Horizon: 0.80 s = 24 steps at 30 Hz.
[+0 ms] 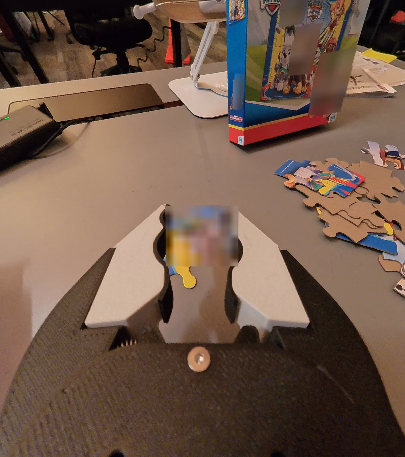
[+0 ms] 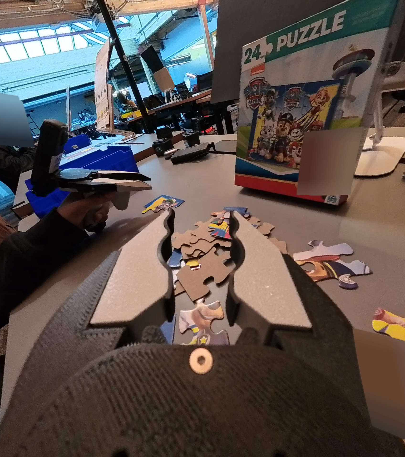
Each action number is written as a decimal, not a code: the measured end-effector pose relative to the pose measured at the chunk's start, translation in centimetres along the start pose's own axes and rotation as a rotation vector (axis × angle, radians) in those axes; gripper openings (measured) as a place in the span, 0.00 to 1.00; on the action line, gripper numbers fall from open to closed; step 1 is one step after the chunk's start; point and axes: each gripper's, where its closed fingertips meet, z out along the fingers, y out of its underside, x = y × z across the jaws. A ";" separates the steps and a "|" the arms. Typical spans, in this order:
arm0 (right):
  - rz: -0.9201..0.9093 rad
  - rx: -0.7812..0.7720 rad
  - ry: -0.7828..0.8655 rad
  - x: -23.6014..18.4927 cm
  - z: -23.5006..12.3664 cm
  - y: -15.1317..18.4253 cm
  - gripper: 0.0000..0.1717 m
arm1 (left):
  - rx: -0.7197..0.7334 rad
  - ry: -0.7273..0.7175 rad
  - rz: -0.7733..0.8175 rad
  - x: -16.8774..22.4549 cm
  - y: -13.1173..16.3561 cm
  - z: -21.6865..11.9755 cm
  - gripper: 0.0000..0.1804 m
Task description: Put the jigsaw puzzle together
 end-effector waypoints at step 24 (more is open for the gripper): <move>-0.107 -0.185 0.015 -0.8 2.1 2.9 0.28 | -0.008 0.007 0.014 0.3 0.1 0.1 0.24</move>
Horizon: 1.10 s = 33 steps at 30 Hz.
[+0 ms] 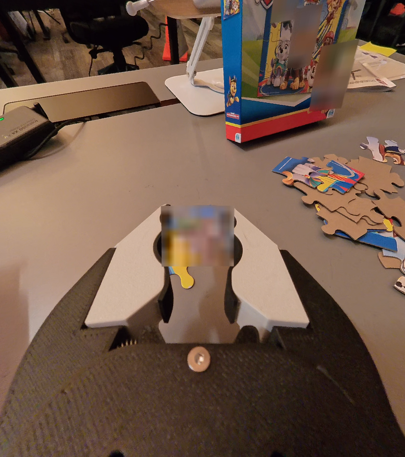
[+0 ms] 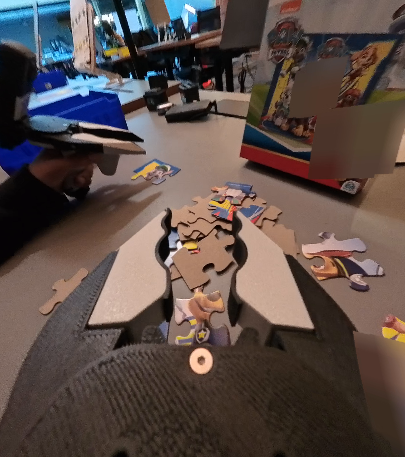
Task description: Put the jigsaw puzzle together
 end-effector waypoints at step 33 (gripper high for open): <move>-0.142 -0.408 0.149 0.6 6.7 2.8 0.29 | 0.025 0.013 -0.013 0.0 -0.5 -0.3 0.23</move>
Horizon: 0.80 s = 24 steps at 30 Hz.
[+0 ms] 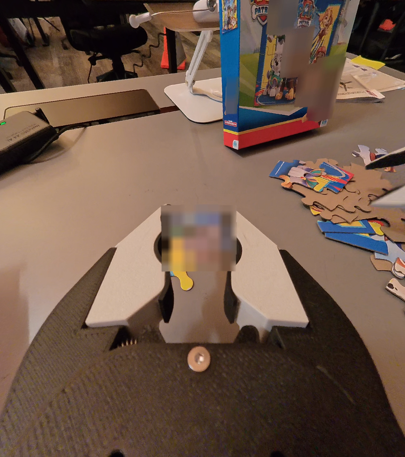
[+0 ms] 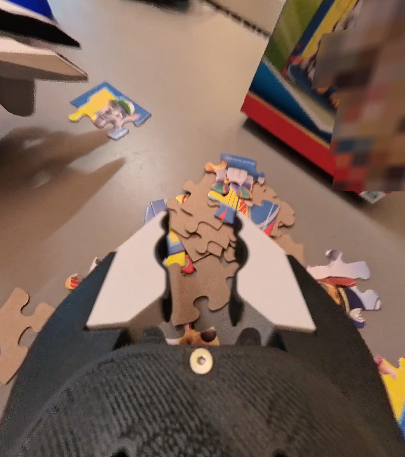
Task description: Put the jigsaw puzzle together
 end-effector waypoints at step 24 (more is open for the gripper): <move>-0.077 -0.143 0.066 -0.2 0.7 2.4 0.00 | 0.031 -0.005 -0.031 -0.8 -0.5 -0.6 0.22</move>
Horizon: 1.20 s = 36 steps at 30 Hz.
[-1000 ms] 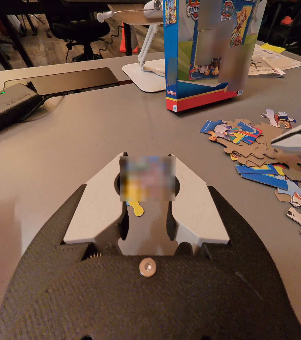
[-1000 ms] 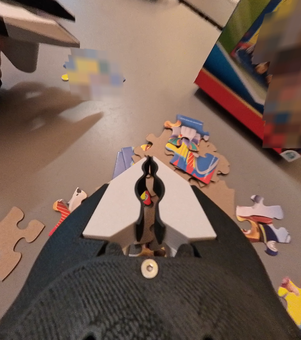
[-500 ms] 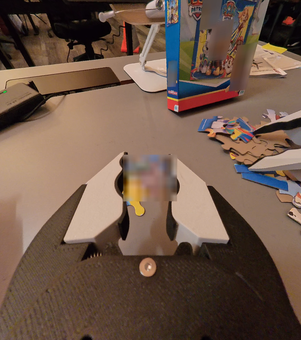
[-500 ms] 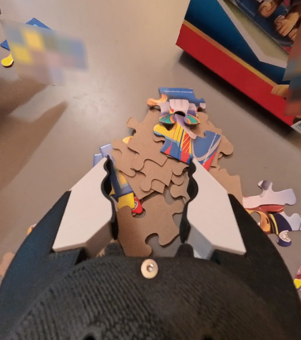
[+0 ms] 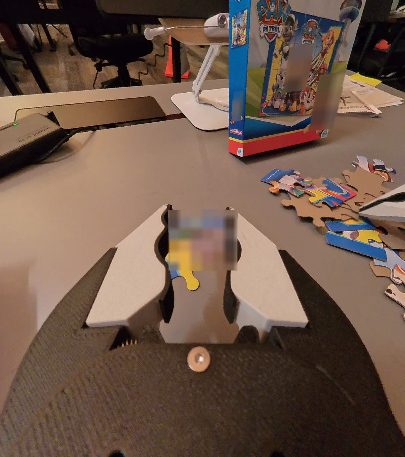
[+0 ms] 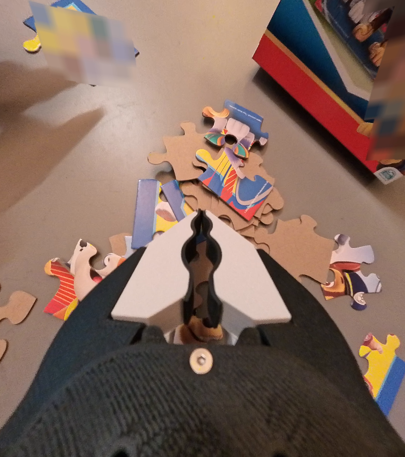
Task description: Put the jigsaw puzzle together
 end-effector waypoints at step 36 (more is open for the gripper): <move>0.317 0.110 -0.273 1.4 -2.1 -1.3 0.41 | 0.010 0.018 -0.013 -0.1 -0.2 -0.2 0.22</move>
